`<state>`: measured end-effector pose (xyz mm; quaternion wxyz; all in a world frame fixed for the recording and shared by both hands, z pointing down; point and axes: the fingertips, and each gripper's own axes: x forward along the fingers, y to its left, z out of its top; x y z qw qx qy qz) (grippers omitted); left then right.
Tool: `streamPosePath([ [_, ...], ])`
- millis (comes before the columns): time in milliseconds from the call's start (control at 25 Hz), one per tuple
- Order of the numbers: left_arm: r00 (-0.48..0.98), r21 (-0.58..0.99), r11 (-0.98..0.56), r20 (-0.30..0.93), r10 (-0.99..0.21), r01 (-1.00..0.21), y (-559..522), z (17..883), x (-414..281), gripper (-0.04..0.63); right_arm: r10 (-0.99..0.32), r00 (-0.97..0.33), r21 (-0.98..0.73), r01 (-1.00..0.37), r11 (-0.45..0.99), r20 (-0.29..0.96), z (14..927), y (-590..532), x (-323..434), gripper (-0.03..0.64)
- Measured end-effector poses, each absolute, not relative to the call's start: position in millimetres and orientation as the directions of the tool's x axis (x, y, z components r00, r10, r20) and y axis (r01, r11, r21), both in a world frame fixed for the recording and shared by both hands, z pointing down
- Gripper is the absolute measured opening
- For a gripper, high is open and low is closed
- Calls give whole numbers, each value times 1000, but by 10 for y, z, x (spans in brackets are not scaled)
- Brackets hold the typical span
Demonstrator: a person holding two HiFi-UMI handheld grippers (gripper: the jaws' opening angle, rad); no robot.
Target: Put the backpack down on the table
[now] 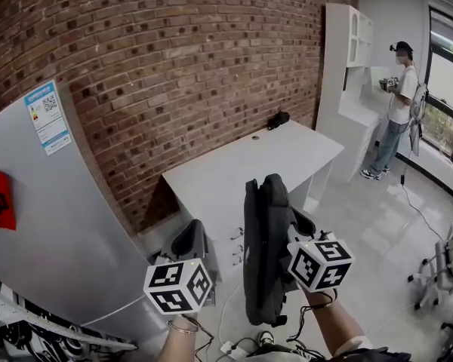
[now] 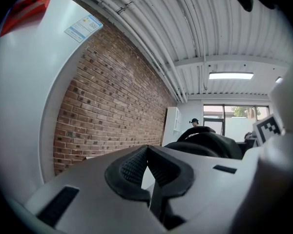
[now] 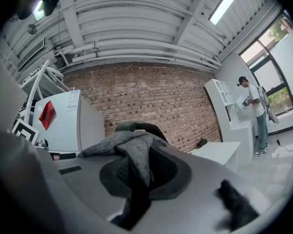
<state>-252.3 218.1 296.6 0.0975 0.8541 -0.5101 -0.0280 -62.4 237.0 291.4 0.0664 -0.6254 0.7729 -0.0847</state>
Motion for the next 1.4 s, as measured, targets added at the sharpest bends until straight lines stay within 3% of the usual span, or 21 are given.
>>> streamPosePath([
  [840, 376, 192, -358, 68, -924, -914, 632, 2957, -1267, 12, -929, -371, -218, -906, 362, 3, 2676, 799, 523, 43],
  [1400, 352, 132, -336, 131, -927, -933, 182, 3056, -1219, 12, -957, -291, -237, -931, 278, 20, 2726, 390, 1096, 43],
])
